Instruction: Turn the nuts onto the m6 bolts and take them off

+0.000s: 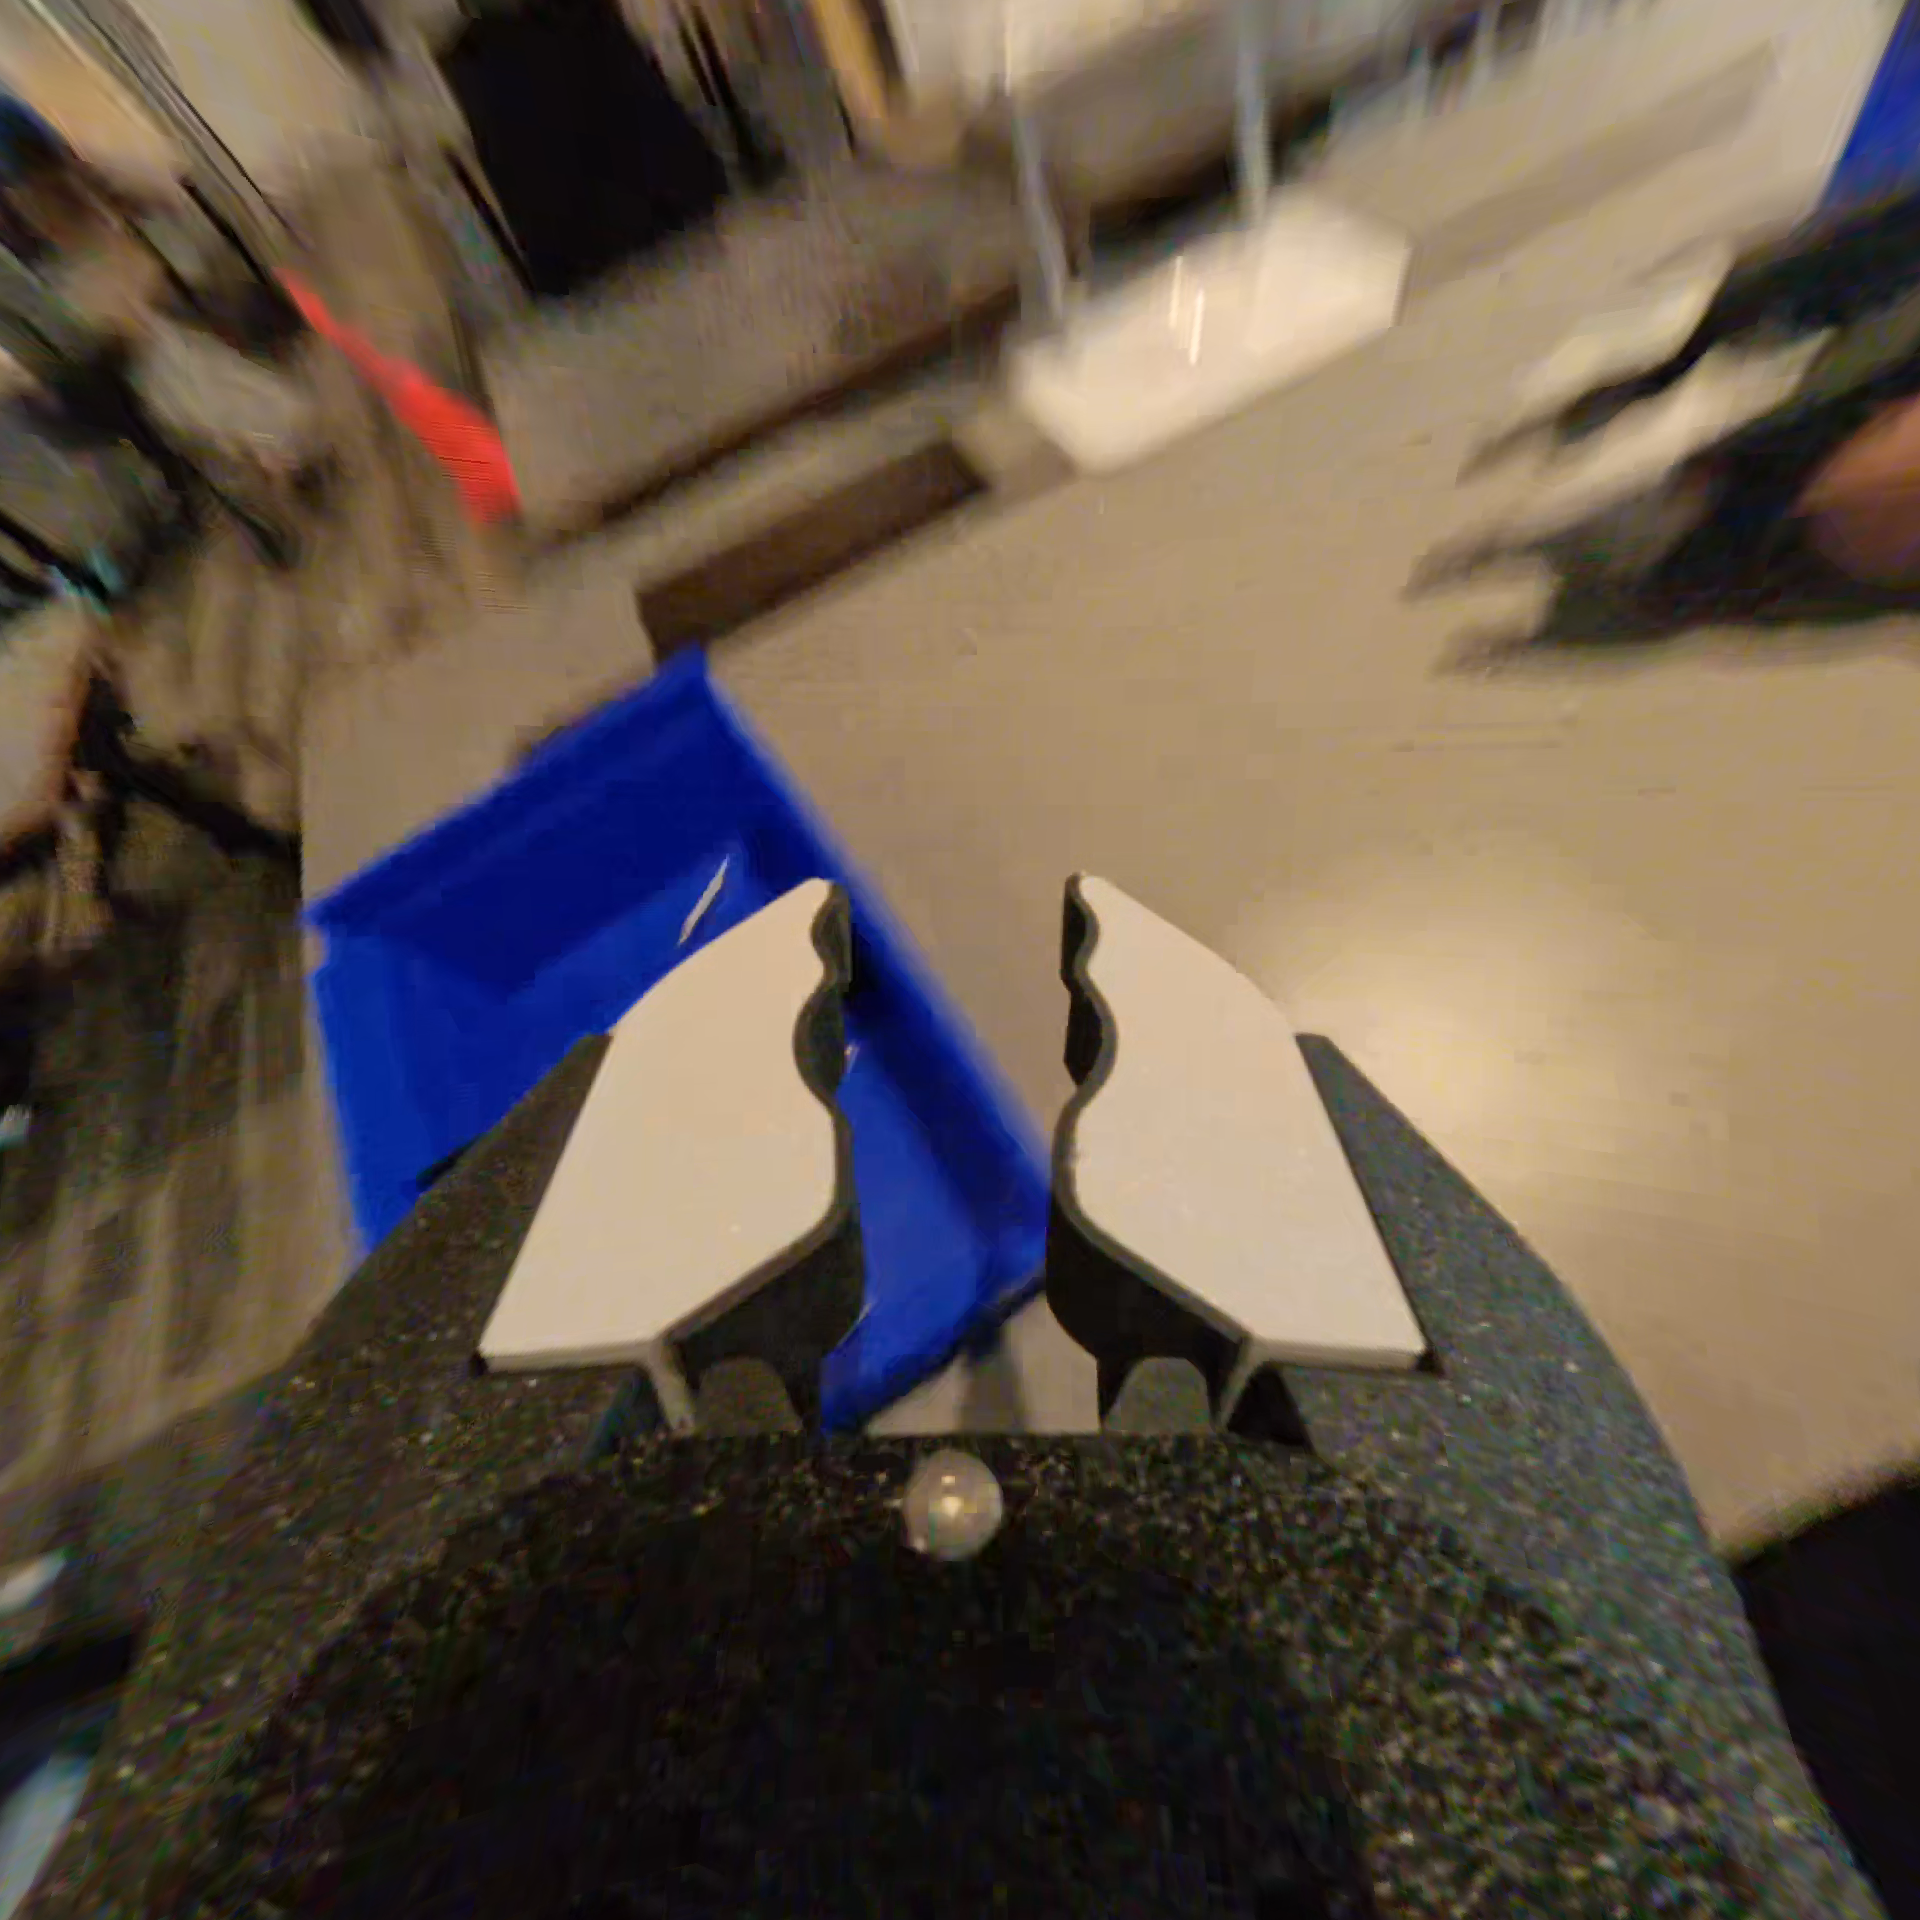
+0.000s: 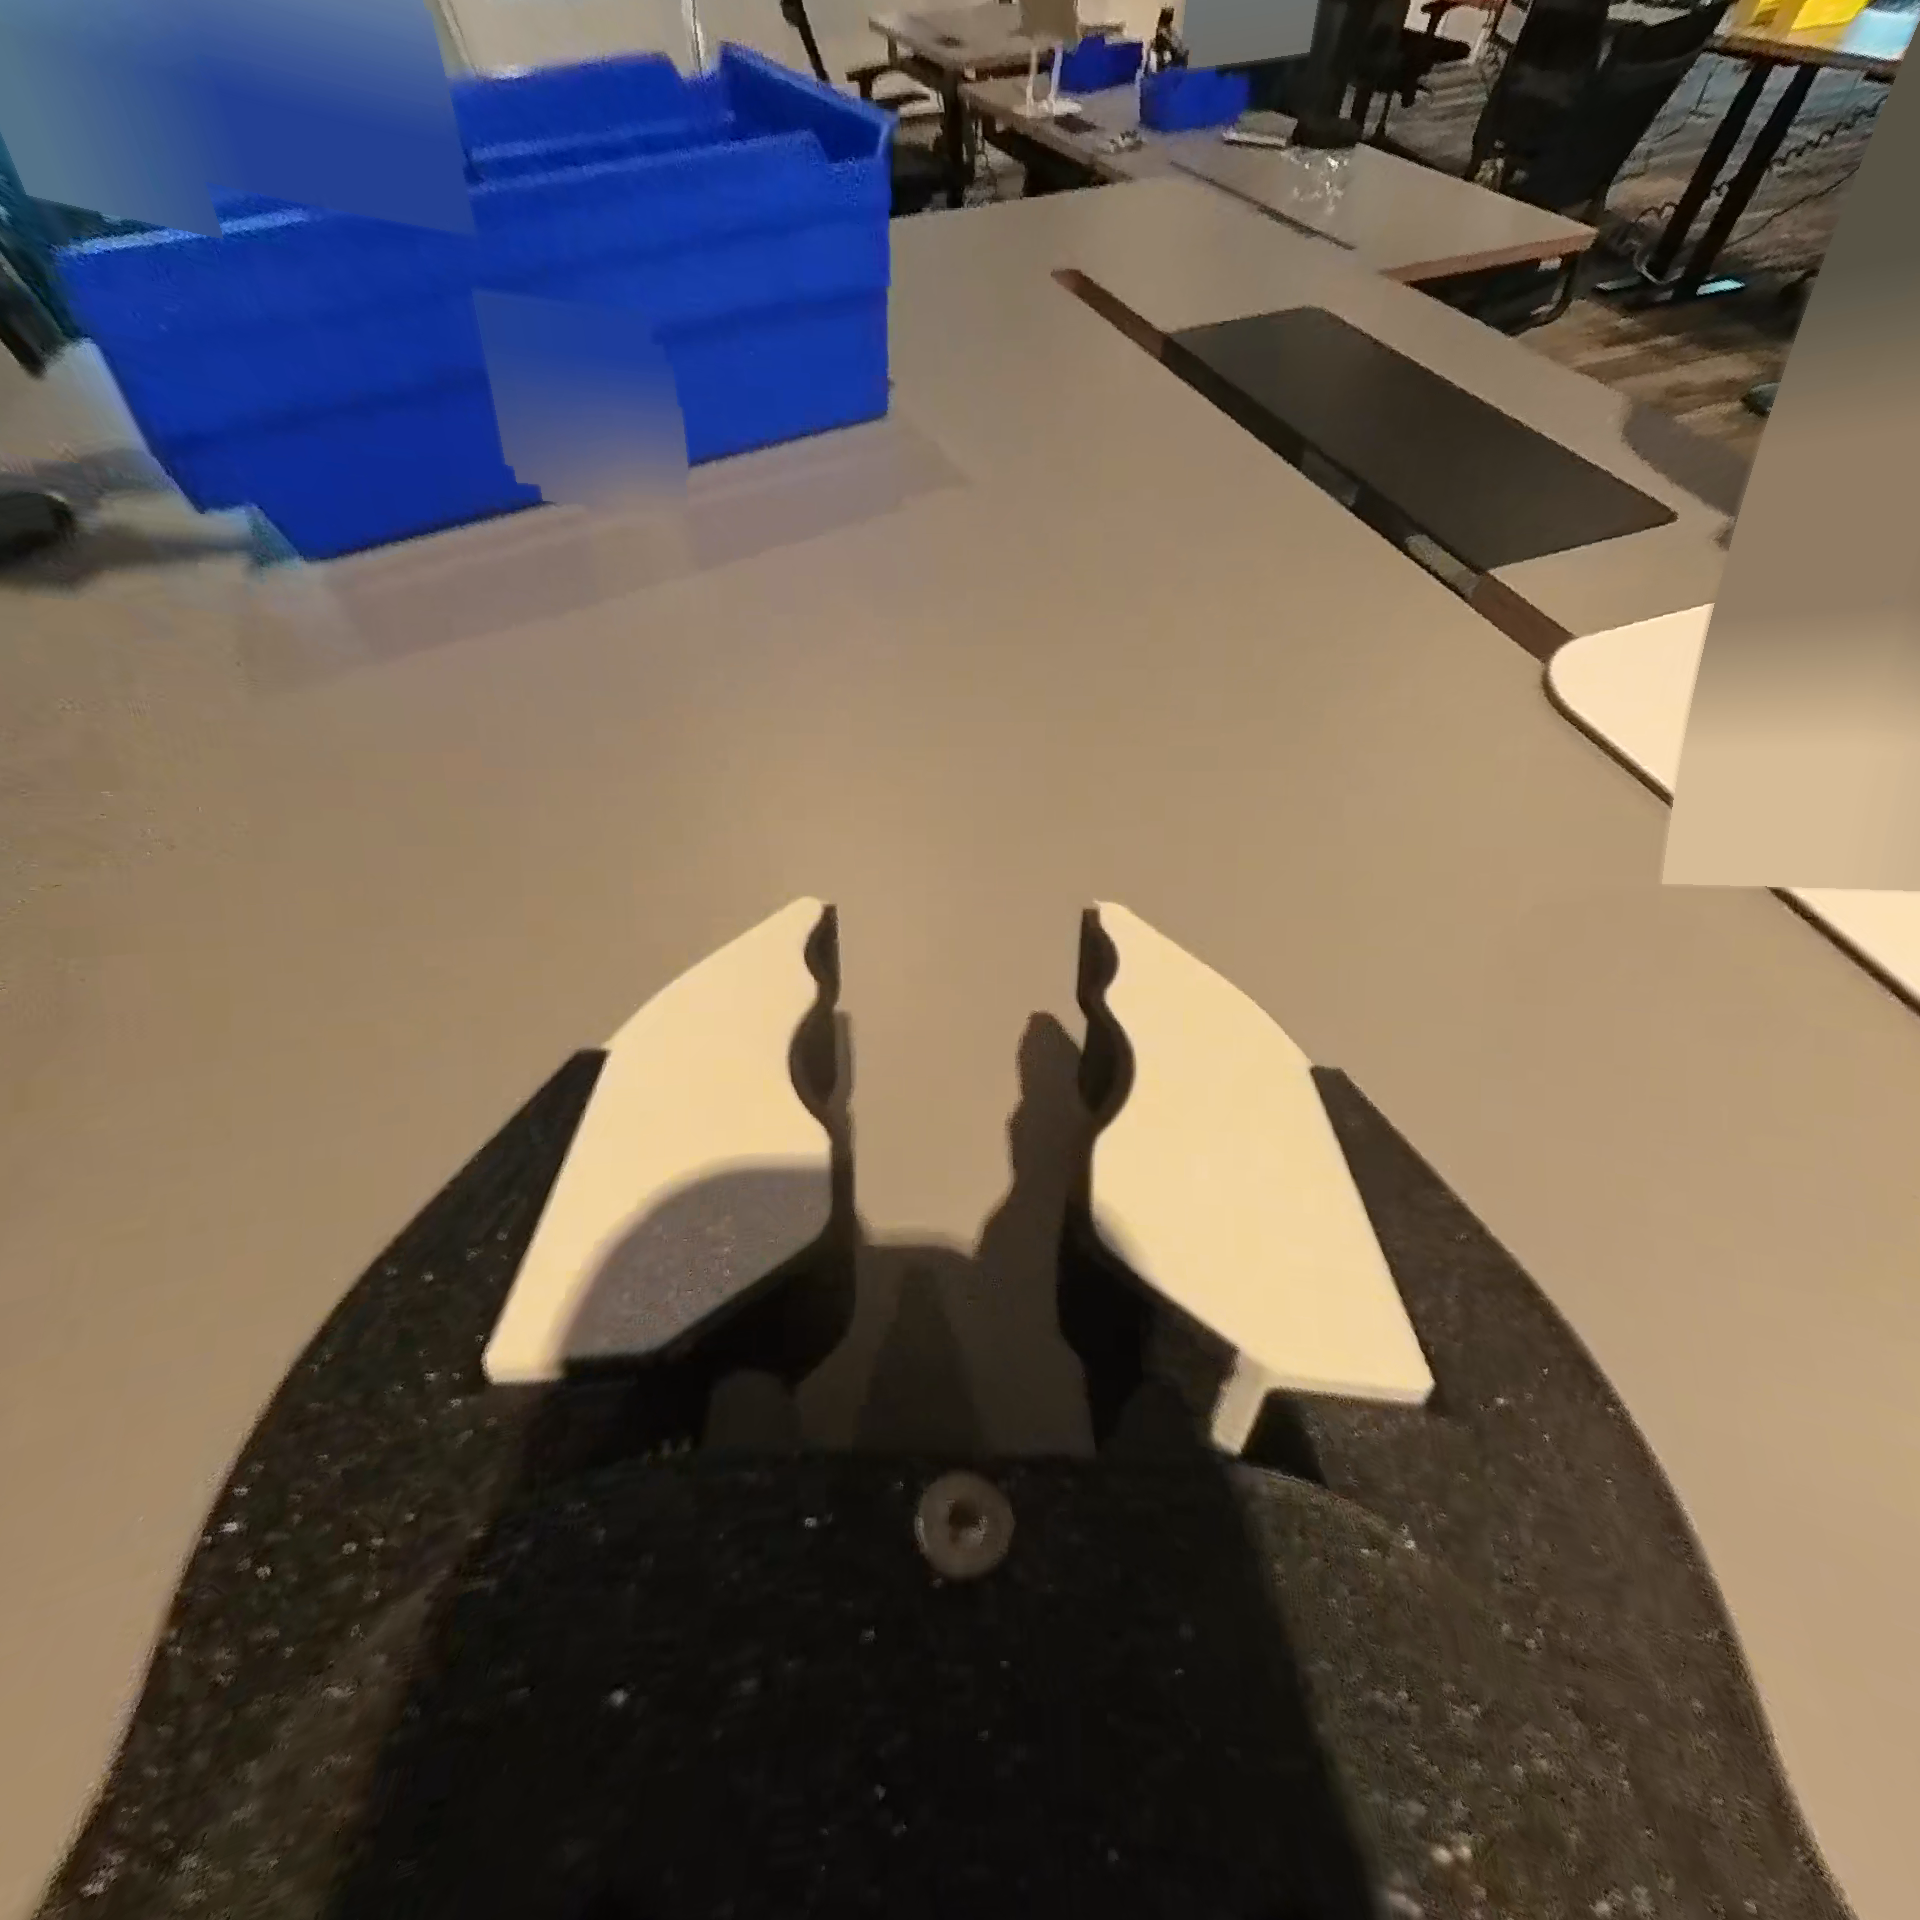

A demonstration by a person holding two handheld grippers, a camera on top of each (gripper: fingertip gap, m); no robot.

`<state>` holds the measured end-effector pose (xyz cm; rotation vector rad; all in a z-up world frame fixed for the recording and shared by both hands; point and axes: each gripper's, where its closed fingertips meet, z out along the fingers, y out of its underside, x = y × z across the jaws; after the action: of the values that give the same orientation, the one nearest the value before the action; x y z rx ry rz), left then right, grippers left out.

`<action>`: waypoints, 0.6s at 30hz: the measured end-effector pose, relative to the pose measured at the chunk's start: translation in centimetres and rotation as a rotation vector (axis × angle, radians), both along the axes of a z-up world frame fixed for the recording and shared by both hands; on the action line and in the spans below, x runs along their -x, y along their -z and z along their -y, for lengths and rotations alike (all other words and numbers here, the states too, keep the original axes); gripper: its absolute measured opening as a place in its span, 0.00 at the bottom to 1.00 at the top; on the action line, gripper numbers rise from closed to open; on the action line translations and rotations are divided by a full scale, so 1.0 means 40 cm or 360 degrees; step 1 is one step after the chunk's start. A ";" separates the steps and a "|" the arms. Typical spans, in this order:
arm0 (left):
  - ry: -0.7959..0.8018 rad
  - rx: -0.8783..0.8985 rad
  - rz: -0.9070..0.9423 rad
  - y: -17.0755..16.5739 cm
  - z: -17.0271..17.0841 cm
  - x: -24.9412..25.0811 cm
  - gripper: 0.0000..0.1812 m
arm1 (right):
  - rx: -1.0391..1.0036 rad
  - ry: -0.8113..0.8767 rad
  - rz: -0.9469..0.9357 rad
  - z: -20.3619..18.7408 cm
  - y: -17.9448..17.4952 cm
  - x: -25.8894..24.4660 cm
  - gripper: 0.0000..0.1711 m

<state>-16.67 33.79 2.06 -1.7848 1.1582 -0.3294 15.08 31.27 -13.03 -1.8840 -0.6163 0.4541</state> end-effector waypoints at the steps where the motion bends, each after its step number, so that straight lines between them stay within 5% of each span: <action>1: 0.0027 0.0118 -0.0229 0.031 -0.045 0.056 0.20 | -0.0005 0.0015 0.0023 -0.001 0.002 0.000 0.26; 7: 0.0146 0.0855 -0.1213 0.326 -0.169 0.293 0.16 | 0.0002 0.0086 0.0028 -0.005 0.004 -0.013 0.26; 18: 0.0184 0.1076 -0.1397 0.463 -0.175 0.326 0.18 | 0.0035 0.0117 0.0019 -0.004 0.009 -0.019 0.25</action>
<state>-29.70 40.77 -16.46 -2.5784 1.9180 0.0371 15.85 31.42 -13.40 -1.9246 -0.5500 0.4040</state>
